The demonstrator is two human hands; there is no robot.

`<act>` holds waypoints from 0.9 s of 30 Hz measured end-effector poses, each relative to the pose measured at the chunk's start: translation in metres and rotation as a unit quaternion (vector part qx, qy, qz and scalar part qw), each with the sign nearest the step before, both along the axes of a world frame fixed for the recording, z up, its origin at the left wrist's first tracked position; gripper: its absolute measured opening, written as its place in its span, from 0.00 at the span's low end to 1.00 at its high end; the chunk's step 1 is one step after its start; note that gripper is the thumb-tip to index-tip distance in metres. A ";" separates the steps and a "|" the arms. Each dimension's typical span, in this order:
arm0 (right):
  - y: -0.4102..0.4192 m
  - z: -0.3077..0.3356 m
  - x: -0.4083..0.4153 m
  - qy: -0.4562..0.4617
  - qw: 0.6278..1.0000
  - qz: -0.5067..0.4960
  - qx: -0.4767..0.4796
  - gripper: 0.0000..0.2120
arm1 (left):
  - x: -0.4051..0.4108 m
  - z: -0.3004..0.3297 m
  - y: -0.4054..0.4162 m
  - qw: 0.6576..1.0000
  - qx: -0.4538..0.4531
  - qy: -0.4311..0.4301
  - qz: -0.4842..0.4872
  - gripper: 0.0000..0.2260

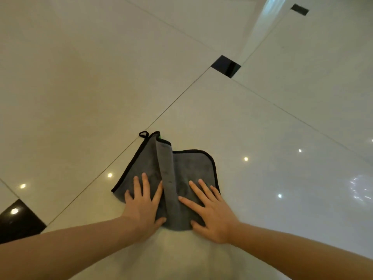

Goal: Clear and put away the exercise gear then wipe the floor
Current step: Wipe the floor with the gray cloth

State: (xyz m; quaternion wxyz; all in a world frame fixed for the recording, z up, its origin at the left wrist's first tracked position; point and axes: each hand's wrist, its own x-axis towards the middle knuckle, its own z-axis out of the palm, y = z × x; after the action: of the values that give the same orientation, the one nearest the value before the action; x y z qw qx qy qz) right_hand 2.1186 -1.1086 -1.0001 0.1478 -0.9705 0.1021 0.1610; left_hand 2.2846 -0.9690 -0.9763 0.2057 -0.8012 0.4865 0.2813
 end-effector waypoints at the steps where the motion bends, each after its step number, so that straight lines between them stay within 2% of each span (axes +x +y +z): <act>1: -0.009 0.001 -0.009 0.006 1.000 -0.002 -0.002 0.31 | -0.010 0.000 -0.009 1.000 -0.002 0.006 0.004 0.42; 9: -0.092 0.002 -0.096 0.001 0.991 -0.133 -0.028 0.31 | -0.070 -0.007 -0.100 0.999 -0.042 0.013 0.013 0.42; 13: -0.098 -0.002 -0.113 -0.020 0.979 -0.202 0.003 0.31 | -0.082 -0.007 -0.145 0.998 -0.043 0.023 -0.035 0.42; 17: -0.118 -0.005 -0.138 -0.038 0.966 -0.257 -0.009 0.33 | -0.090 -0.001 -0.180 0.996 -0.028 0.024 -0.078 0.42; 21: -0.138 -0.014 -0.176 -0.055 0.940 -0.337 -0.020 0.32 | -0.112 0.003 -0.216 0.996 -0.025 0.024 -0.080 0.42; 27: -0.184 -0.011 -0.242 -0.049 0.884 -0.462 -0.043 0.34 | -0.186 -0.003 -0.303 0.990 -0.066 0.046 -0.116 0.38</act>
State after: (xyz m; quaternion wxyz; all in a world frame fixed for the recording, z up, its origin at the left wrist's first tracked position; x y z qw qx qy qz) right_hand 1.8767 -1.2928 -1.0115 0.1681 -0.8256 0.5382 0.0218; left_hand 2.0985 -1.2720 -0.9788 0.1611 -0.7372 0.6027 0.2595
